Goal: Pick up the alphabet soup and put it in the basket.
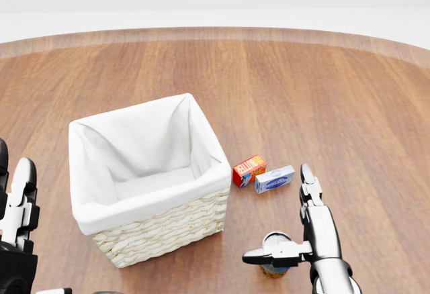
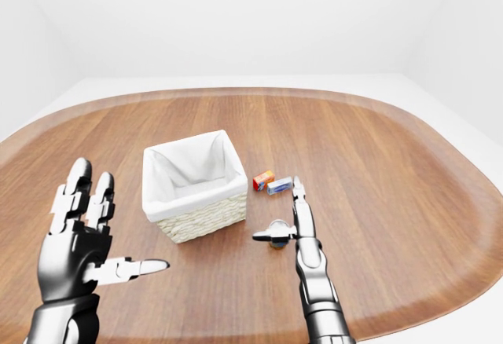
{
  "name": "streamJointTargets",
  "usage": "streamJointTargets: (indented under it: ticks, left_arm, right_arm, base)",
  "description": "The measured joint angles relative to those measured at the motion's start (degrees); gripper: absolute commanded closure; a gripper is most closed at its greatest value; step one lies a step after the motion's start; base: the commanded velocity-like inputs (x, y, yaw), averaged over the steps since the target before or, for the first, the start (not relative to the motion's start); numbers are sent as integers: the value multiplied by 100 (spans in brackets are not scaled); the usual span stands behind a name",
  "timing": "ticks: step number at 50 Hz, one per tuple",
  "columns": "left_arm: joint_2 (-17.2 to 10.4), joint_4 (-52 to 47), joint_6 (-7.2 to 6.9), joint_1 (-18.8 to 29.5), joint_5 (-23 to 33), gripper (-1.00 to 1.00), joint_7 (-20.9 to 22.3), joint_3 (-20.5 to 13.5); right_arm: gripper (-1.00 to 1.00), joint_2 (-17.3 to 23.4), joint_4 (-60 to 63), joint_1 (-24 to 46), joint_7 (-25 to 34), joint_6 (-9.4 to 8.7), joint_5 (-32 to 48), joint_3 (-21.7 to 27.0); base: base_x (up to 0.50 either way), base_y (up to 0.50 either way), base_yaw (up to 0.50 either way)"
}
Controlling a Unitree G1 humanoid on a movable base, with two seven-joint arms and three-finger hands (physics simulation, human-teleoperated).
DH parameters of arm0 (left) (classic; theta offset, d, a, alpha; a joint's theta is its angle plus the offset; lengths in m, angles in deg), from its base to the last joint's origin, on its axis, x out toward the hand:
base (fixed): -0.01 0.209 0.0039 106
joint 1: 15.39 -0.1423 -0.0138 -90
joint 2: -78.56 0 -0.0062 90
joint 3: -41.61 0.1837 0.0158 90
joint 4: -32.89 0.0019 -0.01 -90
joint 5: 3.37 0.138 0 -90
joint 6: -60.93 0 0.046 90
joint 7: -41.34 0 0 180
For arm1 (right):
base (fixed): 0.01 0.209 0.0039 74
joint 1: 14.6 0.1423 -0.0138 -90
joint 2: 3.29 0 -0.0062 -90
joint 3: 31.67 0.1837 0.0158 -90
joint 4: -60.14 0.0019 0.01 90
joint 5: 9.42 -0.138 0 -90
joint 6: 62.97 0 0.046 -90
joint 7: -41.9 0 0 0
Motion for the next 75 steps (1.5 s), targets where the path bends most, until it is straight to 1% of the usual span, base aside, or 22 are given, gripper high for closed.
streamJointTargets:
  ticks: [8,19,34,54,75]
  left_arm:
    - [3,-15,-27,12,1,-100,-2,-11]
    - [7,-8,-30,18,7,-100,-2,-17]
    - [6,0,-41,29,17,-100,-8,-5]
    - [-34,45,8,8,41,-100,-52,92]
    - [-76,-214,118,-296,17,-100,-73,242]
  right_arm:
    - [-100,33,-343,-139,-24,0,109,4]
    - [-100,32,-402,-313,-12,0,197,0]
    - [-100,29,-891,-219,-82,0,288,-20]
    - [-100,65,-2155,325,-264,0,360,-40]
    - [-100,165,-3294,952,-450,0,384,-6]
  base:
    - [0,0,0]
    - [0,0,0]
    - [0,0,0]
    - [0,0,0]
    - [0,0,0]
